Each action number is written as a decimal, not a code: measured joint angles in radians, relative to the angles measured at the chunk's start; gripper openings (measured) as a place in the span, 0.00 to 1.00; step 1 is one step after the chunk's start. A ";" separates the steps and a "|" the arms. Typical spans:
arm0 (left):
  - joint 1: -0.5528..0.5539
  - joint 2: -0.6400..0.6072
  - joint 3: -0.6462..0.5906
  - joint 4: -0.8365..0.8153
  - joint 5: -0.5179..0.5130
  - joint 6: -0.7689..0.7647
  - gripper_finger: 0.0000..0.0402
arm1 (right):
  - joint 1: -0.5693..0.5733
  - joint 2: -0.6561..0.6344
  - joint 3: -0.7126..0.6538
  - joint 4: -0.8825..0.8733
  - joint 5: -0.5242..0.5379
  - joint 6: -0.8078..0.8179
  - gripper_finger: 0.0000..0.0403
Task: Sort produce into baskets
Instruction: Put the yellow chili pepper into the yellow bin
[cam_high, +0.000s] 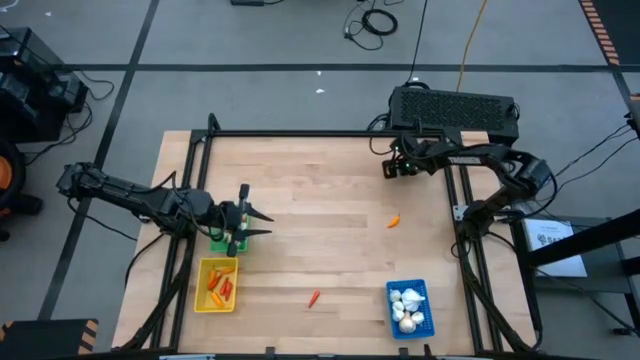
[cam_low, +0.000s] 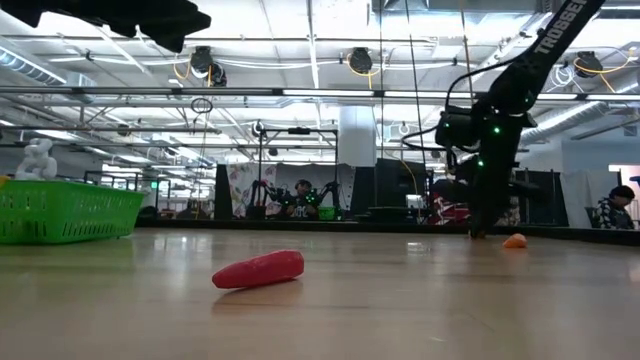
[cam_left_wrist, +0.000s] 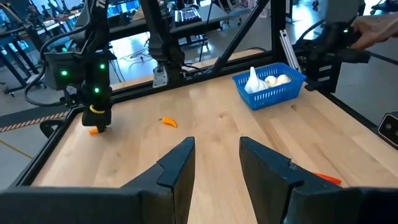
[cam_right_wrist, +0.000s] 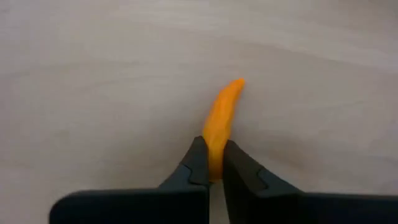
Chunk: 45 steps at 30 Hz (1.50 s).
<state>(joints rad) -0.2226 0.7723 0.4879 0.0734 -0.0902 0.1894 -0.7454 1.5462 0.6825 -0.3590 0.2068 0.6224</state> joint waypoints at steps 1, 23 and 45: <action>0.000 0.000 0.000 0.000 0.000 0.000 0.34 | 0.014 0.002 0.010 -0.004 -0.021 0.002 0.03; 0.000 -0.263 0.001 -0.266 -0.102 -0.027 0.33 | 0.725 0.011 0.437 0.264 -0.087 0.006 0.05; 0.000 -0.331 0.001 -0.374 -0.202 -0.054 0.33 | 1.034 0.787 1.080 0.798 -0.105 -0.313 0.05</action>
<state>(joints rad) -0.2227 0.4416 0.4889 -0.3008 -0.2921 0.1353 0.2884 2.3332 1.7624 0.4393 0.1014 0.3098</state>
